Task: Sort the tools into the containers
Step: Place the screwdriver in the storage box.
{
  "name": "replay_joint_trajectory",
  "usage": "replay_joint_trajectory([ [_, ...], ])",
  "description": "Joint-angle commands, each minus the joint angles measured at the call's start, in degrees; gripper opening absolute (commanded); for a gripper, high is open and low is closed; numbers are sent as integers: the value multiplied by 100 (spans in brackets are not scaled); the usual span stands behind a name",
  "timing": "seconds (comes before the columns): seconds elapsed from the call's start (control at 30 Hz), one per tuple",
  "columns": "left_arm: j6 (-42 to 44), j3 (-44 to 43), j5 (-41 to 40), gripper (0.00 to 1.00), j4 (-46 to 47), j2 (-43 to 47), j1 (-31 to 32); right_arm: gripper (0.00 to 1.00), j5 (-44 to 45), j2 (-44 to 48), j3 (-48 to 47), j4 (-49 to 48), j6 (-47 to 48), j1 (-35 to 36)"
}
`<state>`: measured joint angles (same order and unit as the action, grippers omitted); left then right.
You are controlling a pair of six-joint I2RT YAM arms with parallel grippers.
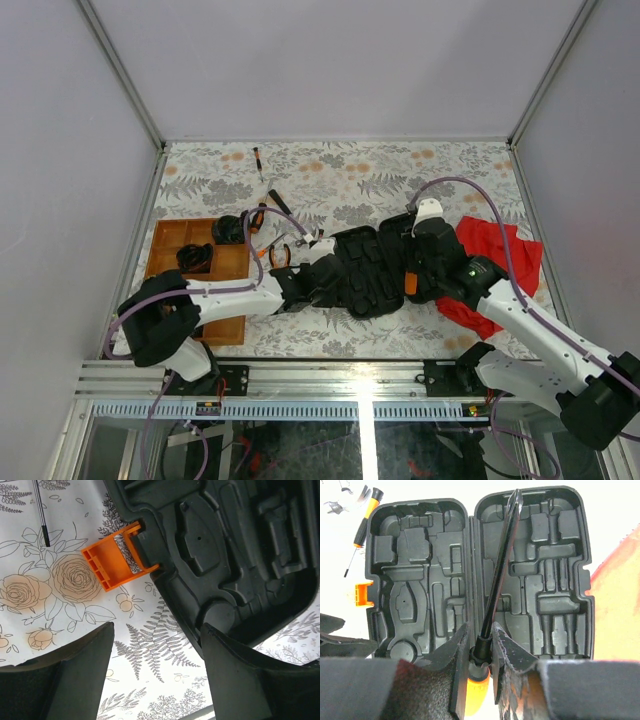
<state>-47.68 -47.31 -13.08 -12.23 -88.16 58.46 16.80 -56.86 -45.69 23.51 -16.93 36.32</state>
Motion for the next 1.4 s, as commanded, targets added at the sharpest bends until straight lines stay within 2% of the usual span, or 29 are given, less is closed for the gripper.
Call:
replay_joint_trajectory([
  [0.0,209,-204,-223,67,106,-138,-6,0,-99,214,88,-263,-195,-37],
  [0.27,547,-393,-271,56,-374,-583,-36,0,-237,203,105,-282,-293,-37],
  [0.6,687,166,-116,35,-652,112,-286,0,-315,303,209,-271,-361,-37],
  [0.9,1260,115,322,16,-1393,747,-837,0,-701,208,13,-67,-663,-37],
  [1.07,1486,99,573,14,-1497,1009,-1116,0,-900,250,81,-159,-899,-37],
  [1.2,1604,70,826,14,-1344,870,-1125,0,-976,266,80,-120,-1066,-37],
  [1.37,1633,82,897,21,-1181,865,-1121,0,-880,423,83,-92,-1281,-37],
])
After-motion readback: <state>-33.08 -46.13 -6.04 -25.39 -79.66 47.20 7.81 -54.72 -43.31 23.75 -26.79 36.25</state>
